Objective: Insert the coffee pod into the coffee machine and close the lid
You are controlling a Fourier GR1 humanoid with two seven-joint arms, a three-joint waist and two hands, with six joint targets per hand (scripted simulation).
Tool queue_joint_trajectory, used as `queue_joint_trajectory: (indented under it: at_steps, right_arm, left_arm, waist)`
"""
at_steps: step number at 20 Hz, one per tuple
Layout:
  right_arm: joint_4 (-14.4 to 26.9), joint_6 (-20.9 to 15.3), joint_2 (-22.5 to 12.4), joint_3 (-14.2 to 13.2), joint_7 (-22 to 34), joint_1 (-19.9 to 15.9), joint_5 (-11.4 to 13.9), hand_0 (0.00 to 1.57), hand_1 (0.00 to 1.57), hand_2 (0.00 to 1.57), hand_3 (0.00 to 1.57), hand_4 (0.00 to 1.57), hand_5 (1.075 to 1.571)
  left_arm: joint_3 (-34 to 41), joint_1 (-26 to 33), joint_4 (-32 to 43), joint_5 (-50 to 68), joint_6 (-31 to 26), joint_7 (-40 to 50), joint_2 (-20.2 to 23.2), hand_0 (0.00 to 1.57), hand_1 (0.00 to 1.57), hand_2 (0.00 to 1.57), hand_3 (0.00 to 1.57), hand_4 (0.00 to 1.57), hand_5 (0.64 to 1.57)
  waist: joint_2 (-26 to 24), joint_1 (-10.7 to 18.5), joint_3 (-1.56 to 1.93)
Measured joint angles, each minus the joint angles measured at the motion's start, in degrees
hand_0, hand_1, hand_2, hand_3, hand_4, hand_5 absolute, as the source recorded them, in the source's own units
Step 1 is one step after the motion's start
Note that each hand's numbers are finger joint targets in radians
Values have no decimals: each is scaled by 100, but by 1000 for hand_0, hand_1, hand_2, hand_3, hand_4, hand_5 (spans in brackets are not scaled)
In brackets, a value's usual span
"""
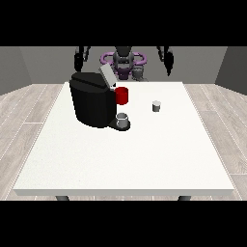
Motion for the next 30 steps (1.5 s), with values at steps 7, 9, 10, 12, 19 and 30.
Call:
queue_joint_trajectory:
  at_steps: [7, 9, 10, 12, 19, 30]
  right_arm:
    - [132, -61, 87, 14, -120, -109, 68, 0, 0, 0, 0, 0, 1571]
    - [121, -319, 94, 16, -185, -255, 337, 0, 0, 0, 0, 0, 1571]
    - [110, -433, 135, 60, -199, -295, 458, 0, 0, 0, 0, 0, 1571]
    - [38, -550, 155, 126, -144, -452, 618, 0, 0, 0, 0, 0, 1571]
    - [-170, -788, 306, 437, 38, -791, 1030, 0, 0, 0, 0, 0, 1571]
    - [10, -933, 466, 527, 287, -1028, 1117, 0, 0, 0, 0, 0, 1571]
  left_arm:
    - [-3, -286, 333, -599, -542, -385, 924, 0, 0, 0, 0, 0, 1571]
    - [3, -522, 457, -839, -638, -317, 1236, 0, 0, 0, 0, 0, 1571]
    - [3, -630, 529, -923, -706, -251, 1363, 0, 0, 0, 0, 0, 1571]
    - [89, -941, 779, -1068, -762, -150, 1585, 0, 0, 0, 0, 0, 1571]
    - [257, -1800, 1847, -1489, -1107, -50, 2216, 0, 0, 0, 0, 0, 1571]
    - [28, -2590, 3329, -2412, -914, -370, 2195, 261, 261, 589, 247, 0, 1571]
  waist:
    - [196, -296, 5]
    - [376, -442, 4]
    - [416, -500, 4]
    - [582, -683, 4]
    - [1008, -1099, 2]
    - [1332, -1177, 3]
